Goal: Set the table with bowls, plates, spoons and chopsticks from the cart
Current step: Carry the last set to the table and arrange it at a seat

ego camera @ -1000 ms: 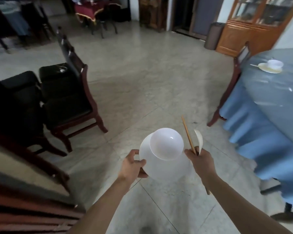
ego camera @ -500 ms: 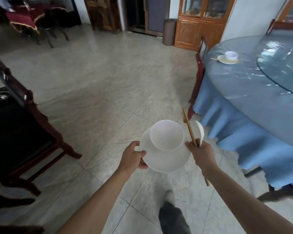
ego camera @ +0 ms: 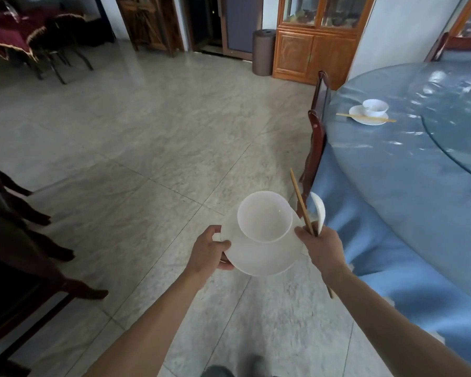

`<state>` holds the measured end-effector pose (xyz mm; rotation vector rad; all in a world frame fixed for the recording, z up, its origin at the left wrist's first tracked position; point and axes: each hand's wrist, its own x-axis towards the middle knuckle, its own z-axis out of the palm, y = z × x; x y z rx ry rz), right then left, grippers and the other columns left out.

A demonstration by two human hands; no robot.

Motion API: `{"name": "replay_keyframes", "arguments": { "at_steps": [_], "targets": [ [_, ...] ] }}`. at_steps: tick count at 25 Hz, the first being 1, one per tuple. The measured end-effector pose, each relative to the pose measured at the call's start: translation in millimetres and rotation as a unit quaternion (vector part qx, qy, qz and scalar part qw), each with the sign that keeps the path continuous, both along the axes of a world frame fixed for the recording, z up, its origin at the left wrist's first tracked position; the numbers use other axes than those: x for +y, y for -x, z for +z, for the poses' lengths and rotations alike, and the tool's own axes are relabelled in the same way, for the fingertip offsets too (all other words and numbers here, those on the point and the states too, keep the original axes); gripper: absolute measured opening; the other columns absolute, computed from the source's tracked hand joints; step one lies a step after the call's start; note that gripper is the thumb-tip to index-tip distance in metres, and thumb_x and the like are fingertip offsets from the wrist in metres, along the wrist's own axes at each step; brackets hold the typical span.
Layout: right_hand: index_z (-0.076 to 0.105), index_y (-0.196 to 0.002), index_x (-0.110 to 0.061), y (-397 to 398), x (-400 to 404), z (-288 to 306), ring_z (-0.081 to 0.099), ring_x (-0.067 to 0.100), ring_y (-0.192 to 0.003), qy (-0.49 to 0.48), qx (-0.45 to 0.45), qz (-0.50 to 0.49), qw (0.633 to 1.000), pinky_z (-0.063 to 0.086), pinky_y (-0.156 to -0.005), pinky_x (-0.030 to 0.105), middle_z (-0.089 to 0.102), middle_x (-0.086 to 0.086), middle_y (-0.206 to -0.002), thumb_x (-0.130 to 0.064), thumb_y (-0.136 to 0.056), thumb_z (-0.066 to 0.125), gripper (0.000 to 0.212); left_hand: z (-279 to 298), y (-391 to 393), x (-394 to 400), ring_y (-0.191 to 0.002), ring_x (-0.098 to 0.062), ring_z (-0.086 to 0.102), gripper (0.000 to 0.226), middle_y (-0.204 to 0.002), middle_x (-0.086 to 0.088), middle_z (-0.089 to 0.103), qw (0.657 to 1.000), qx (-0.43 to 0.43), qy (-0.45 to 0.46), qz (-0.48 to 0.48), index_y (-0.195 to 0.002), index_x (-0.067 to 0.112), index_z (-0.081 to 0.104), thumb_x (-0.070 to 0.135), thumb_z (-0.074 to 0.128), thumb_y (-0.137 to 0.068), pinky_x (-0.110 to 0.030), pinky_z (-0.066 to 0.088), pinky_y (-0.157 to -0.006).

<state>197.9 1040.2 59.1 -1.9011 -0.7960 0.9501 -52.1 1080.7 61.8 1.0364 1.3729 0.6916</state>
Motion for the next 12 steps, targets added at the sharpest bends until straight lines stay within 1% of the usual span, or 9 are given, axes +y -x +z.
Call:
{"name": "replay_keyframes", "arguments": {
  "at_steps": [2,5,7,8,10,12],
  "targets": [
    [0.065,-0.078,-0.008,-10,33,2,0.040,0.014,-0.049,0.000,0.006,-0.002,1.000,0.037,-0.048,0.029,0.046,-0.004,-0.053,-0.029,-0.088,0.068,0.023,2,-10,36,-0.069,-0.024,0.075,0.029,-0.090,-0.017,0.074,1.000,-0.001,-0.005,-0.006,-0.114,0.020,0.061,0.005,0.057,-0.090,-0.034,0.060,-0.057],
    [0.062,-0.072,-0.013,-21,84,2,0.038,0.013,-0.047,0.001,0.017,-0.011,1.000,0.036,-0.047,0.029,0.044,-0.009,-0.045,-0.028,-0.089,0.068,0.023,2,-21,91,-0.071,-0.025,0.075,0.030,-0.091,-0.016,0.074,1.000,-0.003,-0.007,-0.013,-0.114,0.023,0.062,0.005,0.057,-0.090,-0.034,0.060,-0.057],
    [0.062,-0.069,-0.016,-27,124,0,0.040,0.013,-0.048,0.002,0.017,-0.017,1.000,0.036,-0.048,0.029,0.047,-0.011,-0.040,-0.028,-0.089,0.068,0.024,-1,-28,134,-0.073,-0.025,0.075,0.030,-0.091,-0.015,0.075,1.000,-0.004,-0.005,-0.017,-0.112,0.024,0.062,0.005,0.058,-0.089,-0.034,0.060,-0.057],
    [0.063,-0.070,-0.015,-29,143,-1,0.041,0.013,-0.048,0.005,0.014,-0.022,1.000,0.037,-0.049,0.029,0.048,-0.012,-0.040,-0.028,-0.088,0.068,0.023,-3,-31,156,-0.073,-0.026,0.075,0.030,-0.090,-0.014,0.075,1.000,-0.004,-0.005,-0.021,-0.112,0.025,0.062,0.005,0.057,-0.089,-0.035,0.061,-0.058],
    [0.065,-0.075,-0.012,-32,186,-3,0.043,0.014,-0.050,0.002,0.010,-0.035,0.999,0.039,-0.050,0.031,0.051,-0.009,-0.048,-0.029,-0.087,0.068,0.021,-6,-37,203,-0.071,-0.026,0.075,0.030,-0.089,-0.014,0.075,1.000,-0.006,-0.008,-0.029,-0.111,0.024,0.062,0.005,0.057,-0.089,-0.035,0.060,-0.057],
    [0.065,-0.077,-0.009,-33,227,-3,0.045,0.016,-0.052,-0.002,0.008,-0.044,0.999,0.041,-0.052,0.033,0.058,0.004,-0.060,-0.027,-0.087,0.069,0.021,-8,-39,247,-0.067,-0.023,0.074,0.030,-0.087,-0.014,0.073,0.999,-0.006,-0.009,-0.034,-0.113,0.022,0.061,0.005,0.057,-0.089,-0.034,0.060,-0.057]
  ]
}}
